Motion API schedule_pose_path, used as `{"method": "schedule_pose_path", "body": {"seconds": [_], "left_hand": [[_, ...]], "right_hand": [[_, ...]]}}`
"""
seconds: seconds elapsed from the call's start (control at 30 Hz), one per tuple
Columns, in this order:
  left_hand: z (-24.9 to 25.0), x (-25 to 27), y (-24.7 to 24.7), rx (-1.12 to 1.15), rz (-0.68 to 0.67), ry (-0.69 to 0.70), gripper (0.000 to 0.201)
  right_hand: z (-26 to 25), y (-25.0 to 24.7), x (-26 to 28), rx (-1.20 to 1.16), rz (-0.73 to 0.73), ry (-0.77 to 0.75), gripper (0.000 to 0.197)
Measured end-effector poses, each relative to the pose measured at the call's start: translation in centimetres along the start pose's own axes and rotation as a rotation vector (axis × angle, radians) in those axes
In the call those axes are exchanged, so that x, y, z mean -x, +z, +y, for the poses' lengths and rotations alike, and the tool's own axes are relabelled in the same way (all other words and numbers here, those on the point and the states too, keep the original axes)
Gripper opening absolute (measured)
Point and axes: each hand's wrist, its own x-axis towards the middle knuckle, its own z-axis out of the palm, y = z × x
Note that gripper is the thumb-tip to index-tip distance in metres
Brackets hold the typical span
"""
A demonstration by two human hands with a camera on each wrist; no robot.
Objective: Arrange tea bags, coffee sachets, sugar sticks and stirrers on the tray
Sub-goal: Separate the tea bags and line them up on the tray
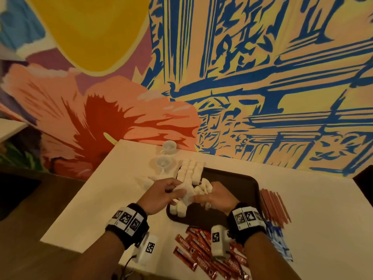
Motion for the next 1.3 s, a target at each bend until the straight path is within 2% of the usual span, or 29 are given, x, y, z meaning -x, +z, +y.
{"method": "schedule_pose_path", "body": {"seconds": [0.1,0.23,0.4,0.57,0.7,0.8,0.9,0.97,1.07,1.2,1.23,1.3], "left_hand": [[0.9,-0.5,1.4,-0.067,-0.062,0.016,0.025],[1.5,-1.0,4.6,-0.189,-0.147,0.040,0.014],[1.8,-1.4,7.5,-0.261,-0.093,0.032,0.008],[1.5,-1.4,9.0,-0.259,-0.040,0.012,0.014],[1.4,-0.9,9.6,-0.244,-0.064,-0.001,0.014],[1.4,-0.8,9.4,-0.242,-0.074,-0.037,0.016],[1.3,-1.0,8.9,-0.261,-0.066,-0.064,0.005],[1.2,-1.4,8.5,-0.259,-0.062,-0.074,0.006],[1.2,-2.4,7.6,-0.258,-0.080,-0.092,0.007],[1.8,-4.1,6.5,-0.205,-0.058,-0.095,0.044],[1.9,-4.5,6.2,-0.170,-0.046,-0.086,0.043],[2.4,-5.3,5.9,-0.056,-0.021,-0.103,0.027]], "right_hand": [[0.5,-1.7,0.9,0.047,-0.005,-0.029,0.025],[2.0,-4.0,2.4,0.045,0.005,-0.057,0.029],[4.2,-6.1,3.8,-0.022,0.037,-0.061,0.021],[5.8,-6.5,4.8,-0.094,0.002,-0.045,0.011],[6.4,-6.4,5.0,-0.044,-0.040,0.011,0.022],[6.6,-6.6,4.8,-0.012,-0.055,0.032,0.016],[6.9,-6.8,4.1,0.001,-0.054,0.038,0.019],[7.0,-6.8,3.3,-0.013,-0.045,0.044,0.022],[6.5,-6.9,2.2,-0.103,-0.045,0.082,0.025],[5.7,-6.8,0.5,-0.499,-0.084,0.166,0.019],[5.5,-6.8,0.0,-0.586,-0.100,0.179,0.024],[4.8,-6.9,-0.9,-0.688,-0.145,0.192,0.037]]}}
